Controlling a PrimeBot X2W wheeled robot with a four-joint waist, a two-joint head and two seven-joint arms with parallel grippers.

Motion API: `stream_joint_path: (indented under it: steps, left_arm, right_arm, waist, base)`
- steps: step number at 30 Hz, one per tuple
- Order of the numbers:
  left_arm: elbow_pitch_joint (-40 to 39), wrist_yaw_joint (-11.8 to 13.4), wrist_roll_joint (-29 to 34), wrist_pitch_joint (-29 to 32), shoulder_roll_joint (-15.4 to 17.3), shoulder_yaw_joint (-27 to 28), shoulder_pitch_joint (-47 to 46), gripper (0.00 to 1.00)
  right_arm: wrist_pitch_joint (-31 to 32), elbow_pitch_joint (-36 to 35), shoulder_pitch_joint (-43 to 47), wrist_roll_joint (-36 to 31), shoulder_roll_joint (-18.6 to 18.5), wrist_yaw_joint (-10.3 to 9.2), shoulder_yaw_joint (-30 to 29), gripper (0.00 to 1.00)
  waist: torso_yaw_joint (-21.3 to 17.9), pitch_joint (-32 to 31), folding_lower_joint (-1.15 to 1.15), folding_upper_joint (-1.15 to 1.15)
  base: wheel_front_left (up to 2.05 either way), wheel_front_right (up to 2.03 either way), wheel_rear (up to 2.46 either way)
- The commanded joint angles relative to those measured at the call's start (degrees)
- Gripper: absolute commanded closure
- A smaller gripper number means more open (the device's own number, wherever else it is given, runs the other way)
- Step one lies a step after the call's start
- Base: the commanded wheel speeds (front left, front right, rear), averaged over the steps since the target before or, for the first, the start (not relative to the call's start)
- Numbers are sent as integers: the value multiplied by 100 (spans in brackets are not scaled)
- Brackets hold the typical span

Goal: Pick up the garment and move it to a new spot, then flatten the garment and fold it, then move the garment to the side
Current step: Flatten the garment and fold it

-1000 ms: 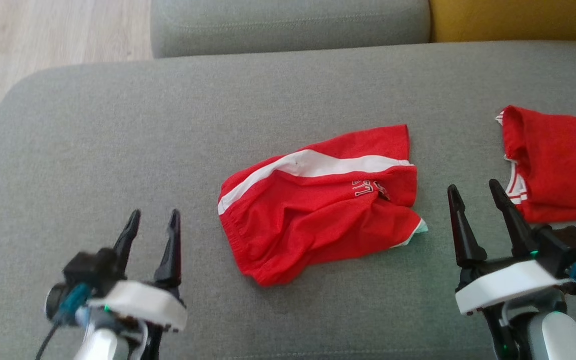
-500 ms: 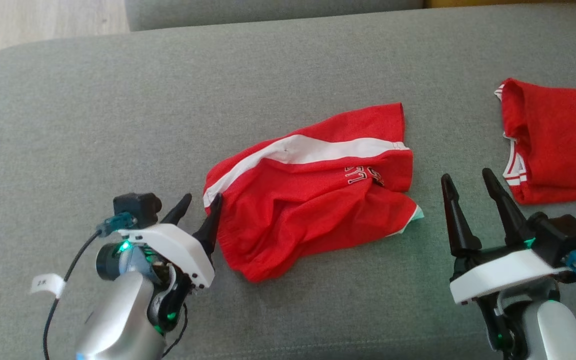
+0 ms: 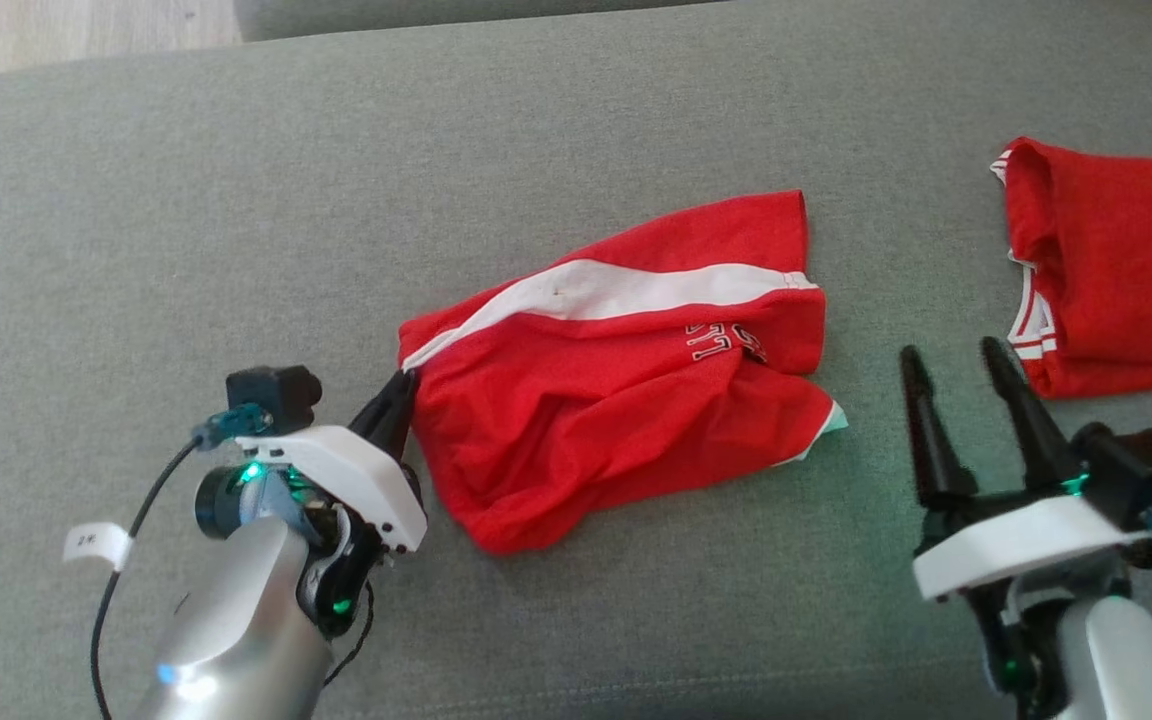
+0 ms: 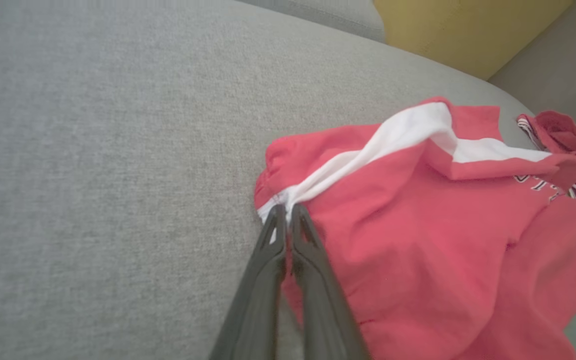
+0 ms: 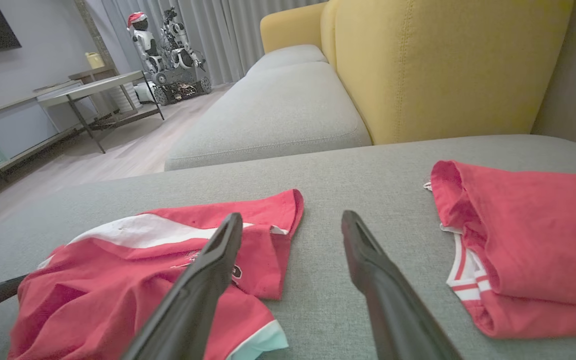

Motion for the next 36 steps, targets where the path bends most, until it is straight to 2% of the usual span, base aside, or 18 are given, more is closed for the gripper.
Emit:
stream_joint_path:
  steps: [1, 6, 10, 12, 14, 15, 19, 25, 26, 27, 28, 32, 36]
  left_arm:
    - [-95, -31, 71, -141, 92, 133, -306, 100]
    - [-2, -26, 126, -295, 37, 57, -425, 100]
    - [32, -30, 167, -382, -17, -25, -558, 100]
    - [55, -36, 181, -446, -54, -81, -654, 100]
    - [65, -38, 184, -468, -65, -98, -679, 100]
    - [87, -43, 185, -508, -89, -136, -723, 100]
    - [120, -49, 178, -540, -115, -179, -760, 100]
    - [251, -63, 133, -659, -169, -271, -820, 100]
    - [268, -64, 126, -674, -170, -276, -825, 100]
    - [283, -65, 120, -688, -171, -278, -832, 100]
    - [298, -66, 115, -703, -170, -279, -840, 100]
    - [306, -37, 135, -832, -131, -254, -878, 100]
    - [94, 107, 268, -1013, -20, -179, -887, 100]
  right_arm:
    - [-35, -99, -328, 49, -21, -5, 4, 0]
    - [77, 460, -702, 52, -135, -5, -236, 0]
    - [225, 1097, -1259, 187, -285, -5, -207, 0]
    - [411, 1628, -1769, 327, -346, -5, -68, 0]
    - [467, 1790, -1944, 394, -348, -5, 1, 0]
    - [677, 2144, -2238, 529, -362, -5, 167, 0]
    - [914, 2445, -2440, 663, -360, -5, 326, 0]
    - [1666, 2927, -2620, 1090, -405, -5, 572, 0]
    - [1694, 2920, -2628, 1140, -413, -5, 601, 41]
    - [1705, 2909, -2634, 1183, -423, -5, 626, 87]
    - [1723, 2901, -2629, 1224, -432, -5, 660, 100]
    - [1464, 2693, -2611, 1238, -529, -5, 728, 100]
    - [992, 2363, -2547, 1018, -670, -5, 795, 100]
  waist:
    - [21, 0, 0, 0]
    - [148, 56, 0, 0]
    - [294, 187, 0, 0]
    - [381, 292, 0, 0]
    - [406, 322, 0, 0]
    - [458, 372, 0, 0]
    - [514, 402, 0, 0]
    - [575, 437, 0, 0]
    - [569, 442, 0, 0]
    - [562, 449, 0, 0]
    - [556, 453, 0, 0]
    - [534, 435, 0, 0]
    - [499, 342, 0, 0]
  base:
    - [0, 0, 0]
    - [0, 0, 0]
    - [0, 0, 0]
    - [0, 0, 0]
    - [0, 0, 0]
    - [0, 0, 0]
    - [0, 0, 0]
    - [0, 0, 0]
    - [0, 0, 0]
    - [0, 0, 0]
    - [0, 0, 0]
    - [0, 0, 0]
    - [0, 0, 0]
